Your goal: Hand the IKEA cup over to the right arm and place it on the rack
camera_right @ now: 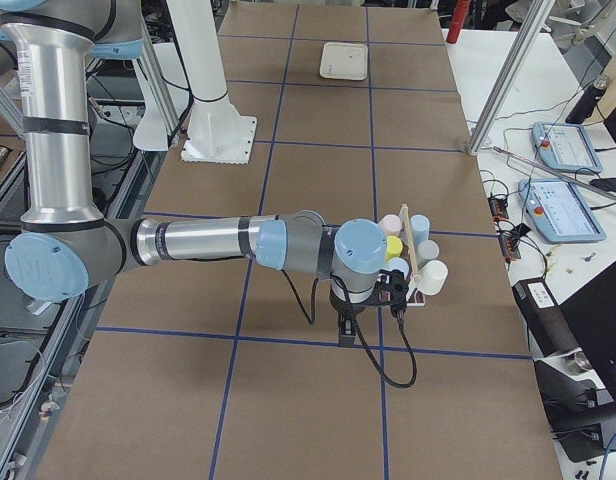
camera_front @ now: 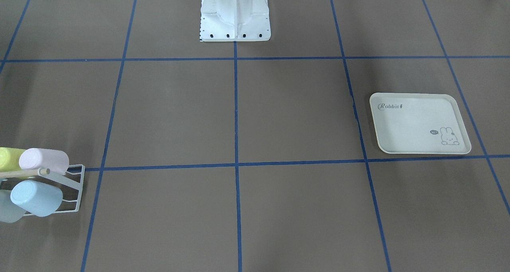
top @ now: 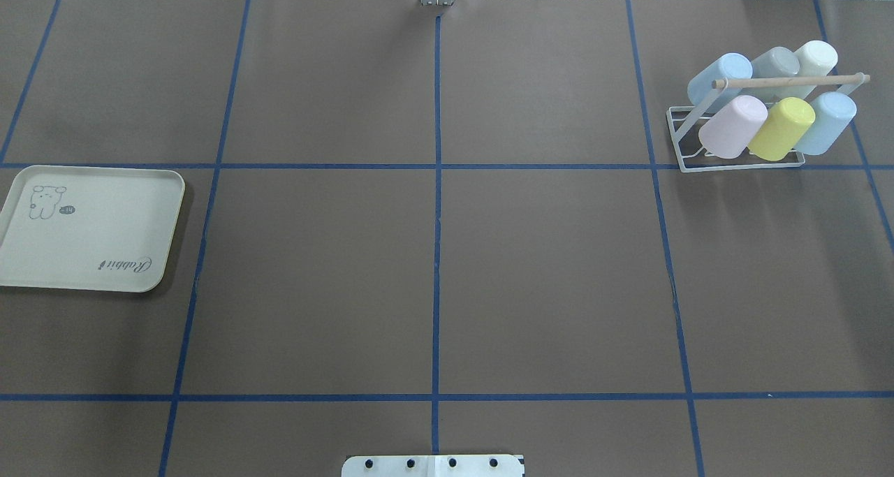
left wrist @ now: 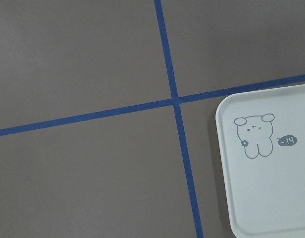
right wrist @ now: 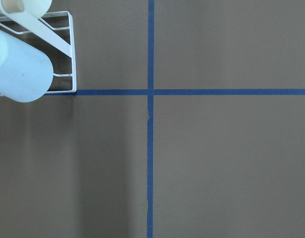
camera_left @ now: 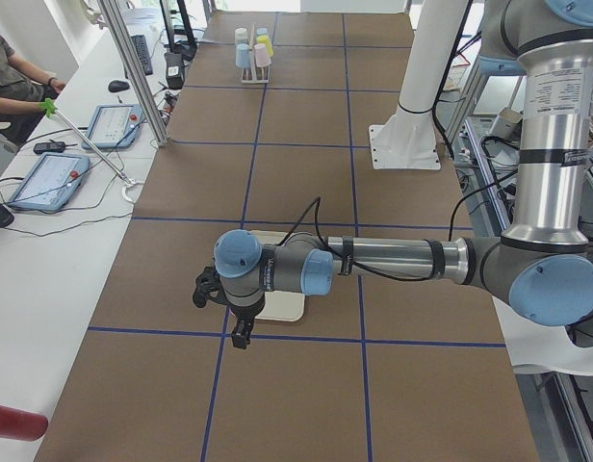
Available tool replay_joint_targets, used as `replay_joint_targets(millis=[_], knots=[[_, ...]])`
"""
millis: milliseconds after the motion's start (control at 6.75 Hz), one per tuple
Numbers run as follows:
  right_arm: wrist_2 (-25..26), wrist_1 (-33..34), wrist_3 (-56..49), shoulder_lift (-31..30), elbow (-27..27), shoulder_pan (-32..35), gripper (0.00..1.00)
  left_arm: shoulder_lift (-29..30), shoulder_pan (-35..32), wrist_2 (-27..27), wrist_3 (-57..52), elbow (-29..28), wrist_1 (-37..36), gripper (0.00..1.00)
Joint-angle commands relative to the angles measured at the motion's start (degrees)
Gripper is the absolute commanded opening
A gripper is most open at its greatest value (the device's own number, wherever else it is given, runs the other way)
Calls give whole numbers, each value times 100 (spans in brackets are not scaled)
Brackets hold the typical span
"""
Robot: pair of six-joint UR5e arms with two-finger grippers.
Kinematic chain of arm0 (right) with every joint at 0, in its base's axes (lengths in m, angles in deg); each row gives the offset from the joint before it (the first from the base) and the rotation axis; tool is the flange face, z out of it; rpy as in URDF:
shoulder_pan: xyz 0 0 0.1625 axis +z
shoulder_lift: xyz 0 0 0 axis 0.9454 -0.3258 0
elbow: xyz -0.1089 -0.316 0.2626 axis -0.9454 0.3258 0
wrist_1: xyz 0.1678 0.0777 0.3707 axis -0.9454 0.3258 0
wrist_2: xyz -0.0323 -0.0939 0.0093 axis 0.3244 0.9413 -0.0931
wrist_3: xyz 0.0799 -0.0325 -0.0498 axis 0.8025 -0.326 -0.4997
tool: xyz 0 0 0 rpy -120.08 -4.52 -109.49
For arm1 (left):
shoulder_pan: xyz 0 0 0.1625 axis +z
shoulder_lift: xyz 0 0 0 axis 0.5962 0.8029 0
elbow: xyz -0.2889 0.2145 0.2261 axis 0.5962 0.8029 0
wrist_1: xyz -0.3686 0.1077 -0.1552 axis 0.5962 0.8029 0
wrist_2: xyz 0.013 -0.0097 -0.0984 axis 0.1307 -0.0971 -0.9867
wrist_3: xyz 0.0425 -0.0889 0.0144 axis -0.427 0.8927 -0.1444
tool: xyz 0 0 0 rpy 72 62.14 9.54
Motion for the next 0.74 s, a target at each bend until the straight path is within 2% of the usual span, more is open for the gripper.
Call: replay_joint_targets(millis=[0,296,593], knots=[[2,16,0,-8,-5,4,100,7,0,-1,38,9,3,100],[2,16,61,9,21,-5,100,7,0,-324,169,-9,12,100],[2,16,61,9,12,-5,100,16,0,-309,170,-9,21,100]])
